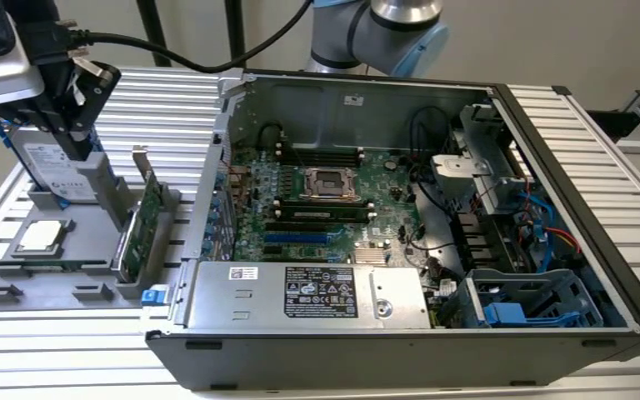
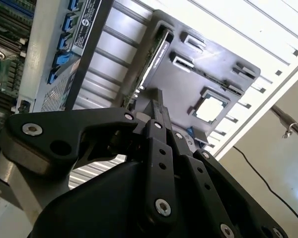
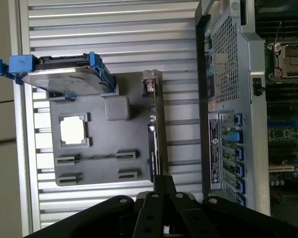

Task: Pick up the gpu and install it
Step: 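Pick up the gpu and move the gpu toward the slot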

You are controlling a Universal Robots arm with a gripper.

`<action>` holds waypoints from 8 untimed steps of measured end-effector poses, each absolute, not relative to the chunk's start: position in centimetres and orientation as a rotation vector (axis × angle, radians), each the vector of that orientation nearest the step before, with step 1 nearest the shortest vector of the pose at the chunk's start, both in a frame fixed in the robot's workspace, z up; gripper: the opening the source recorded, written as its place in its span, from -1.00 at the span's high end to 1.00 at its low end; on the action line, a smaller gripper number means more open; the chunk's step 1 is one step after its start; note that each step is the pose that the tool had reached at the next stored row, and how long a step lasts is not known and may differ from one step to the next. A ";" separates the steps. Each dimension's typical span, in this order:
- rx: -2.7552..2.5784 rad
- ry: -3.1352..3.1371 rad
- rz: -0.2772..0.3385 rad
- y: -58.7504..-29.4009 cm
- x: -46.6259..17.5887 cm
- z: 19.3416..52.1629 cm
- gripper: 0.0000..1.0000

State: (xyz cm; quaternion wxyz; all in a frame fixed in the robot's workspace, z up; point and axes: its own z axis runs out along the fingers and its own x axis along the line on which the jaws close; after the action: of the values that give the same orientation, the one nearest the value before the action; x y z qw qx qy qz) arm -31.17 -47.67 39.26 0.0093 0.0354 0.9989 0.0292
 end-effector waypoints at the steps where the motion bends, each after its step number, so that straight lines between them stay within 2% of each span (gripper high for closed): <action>1: 0.111 3.120 0.091 -47.8 -31.2 39.3 1.00; 8: 0.111 3.120 0.091 -48.6 -31.2 39.3 1.00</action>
State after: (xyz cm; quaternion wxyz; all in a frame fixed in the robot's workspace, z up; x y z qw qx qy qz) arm -31.19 -48.63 39.26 0.0093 0.0355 0.9989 0.0292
